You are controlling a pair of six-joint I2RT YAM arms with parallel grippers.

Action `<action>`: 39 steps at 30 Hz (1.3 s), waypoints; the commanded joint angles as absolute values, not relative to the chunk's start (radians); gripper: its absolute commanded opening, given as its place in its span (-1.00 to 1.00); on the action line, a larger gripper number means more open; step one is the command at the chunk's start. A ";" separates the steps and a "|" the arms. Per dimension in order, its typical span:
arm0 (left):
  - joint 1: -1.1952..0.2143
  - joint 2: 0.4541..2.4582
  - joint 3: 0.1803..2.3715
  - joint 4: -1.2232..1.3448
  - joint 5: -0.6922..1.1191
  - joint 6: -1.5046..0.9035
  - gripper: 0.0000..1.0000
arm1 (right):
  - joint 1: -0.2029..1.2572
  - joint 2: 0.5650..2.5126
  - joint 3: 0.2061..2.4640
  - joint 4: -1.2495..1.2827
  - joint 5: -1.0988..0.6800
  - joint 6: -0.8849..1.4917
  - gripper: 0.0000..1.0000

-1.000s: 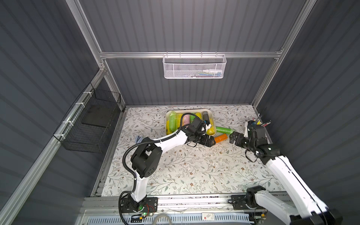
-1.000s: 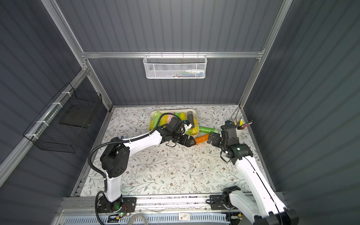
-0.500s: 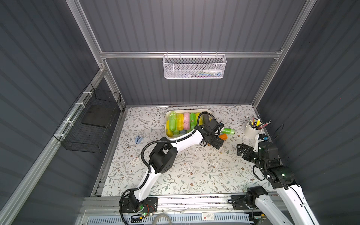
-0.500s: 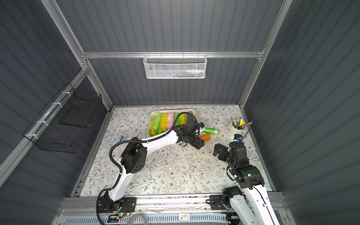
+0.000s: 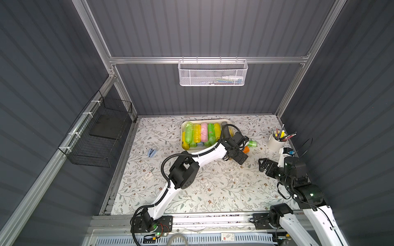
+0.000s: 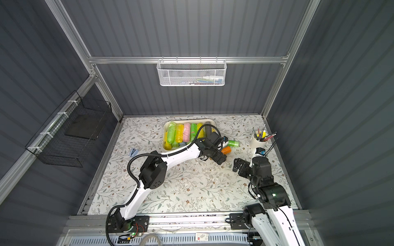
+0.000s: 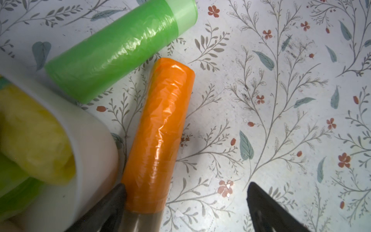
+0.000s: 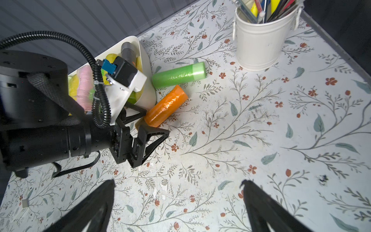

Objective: Put the roll of trash bags into the storage box
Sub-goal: Pick up the roll of trash bags from the center of the board.

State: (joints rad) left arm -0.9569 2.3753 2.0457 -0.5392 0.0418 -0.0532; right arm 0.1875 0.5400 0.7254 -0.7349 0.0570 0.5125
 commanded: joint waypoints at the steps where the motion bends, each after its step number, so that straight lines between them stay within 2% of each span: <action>1: -0.945 2.430 2.084 -0.570 -0.007 -0.017 0.91 | 0.183 0.534 0.721 -0.756 0.048 0.513 0.98; 8: -0.945 2.470 2.100 -0.553 -0.002 -0.017 0.85 | 0.183 0.535 0.727 -0.757 0.044 0.518 0.98; 10: -0.944 2.483 2.103 -0.546 0.001 -0.011 0.75 | 0.183 0.535 0.727 -0.753 0.046 0.517 0.98; 13: -0.944 2.504 2.123 -0.554 0.012 -0.006 0.41 | 0.182 0.535 0.720 -0.755 0.071 0.522 0.98; 17: -0.945 2.523 2.130 -0.563 -0.011 -0.015 0.11 | 0.183 0.535 0.715 -0.758 0.073 0.522 0.98; 21: -0.944 2.520 2.124 -0.565 -0.055 -0.049 0.04 | 0.182 0.528 0.713 -0.758 0.084 0.523 0.98; 24: -0.945 2.488 2.098 -0.549 -0.048 -0.075 -0.10 | 0.183 0.529 0.710 -0.755 0.092 0.524 0.98; 30: -0.947 2.337 2.040 -0.500 -0.006 -0.141 -0.11 | 0.181 0.531 0.707 -0.755 0.088 0.529 0.98; 39: -0.926 2.202 2.090 -0.566 0.020 -0.224 -0.05 | 0.182 0.551 0.698 -0.719 0.049 0.544 0.98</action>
